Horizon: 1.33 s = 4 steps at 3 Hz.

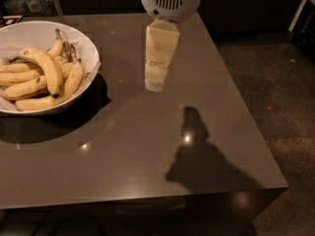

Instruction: Pick banana from white bowl

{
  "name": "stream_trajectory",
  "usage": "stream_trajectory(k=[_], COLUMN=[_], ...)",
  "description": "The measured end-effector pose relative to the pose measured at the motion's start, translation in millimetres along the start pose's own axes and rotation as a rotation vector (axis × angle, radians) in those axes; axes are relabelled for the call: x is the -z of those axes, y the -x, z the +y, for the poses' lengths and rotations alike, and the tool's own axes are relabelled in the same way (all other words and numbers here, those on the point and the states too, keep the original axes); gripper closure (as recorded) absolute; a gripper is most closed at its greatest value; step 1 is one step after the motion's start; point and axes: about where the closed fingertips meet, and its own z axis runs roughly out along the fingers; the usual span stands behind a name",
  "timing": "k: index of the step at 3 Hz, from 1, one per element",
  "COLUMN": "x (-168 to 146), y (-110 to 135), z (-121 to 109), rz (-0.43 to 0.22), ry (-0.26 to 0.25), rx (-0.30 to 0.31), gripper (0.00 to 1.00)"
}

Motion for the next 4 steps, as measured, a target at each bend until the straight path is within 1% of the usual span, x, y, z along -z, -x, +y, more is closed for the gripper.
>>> stream_trajectory(k=[1,2,3,4], x=[13.1,11.6,2.5,-9.5], y=[16.3,28.7,60.2,99.0], z=[-6.9,-6.8,-3.6,4.7], rz=[-0.054,-0.092,-0.074,-0.053], ry=[-0.033,-0.043,-0.043,-0.021], rx=[0.004,-0.013,-0.015,0.040], gripper=[0.00,0.00,0.00,0.00])
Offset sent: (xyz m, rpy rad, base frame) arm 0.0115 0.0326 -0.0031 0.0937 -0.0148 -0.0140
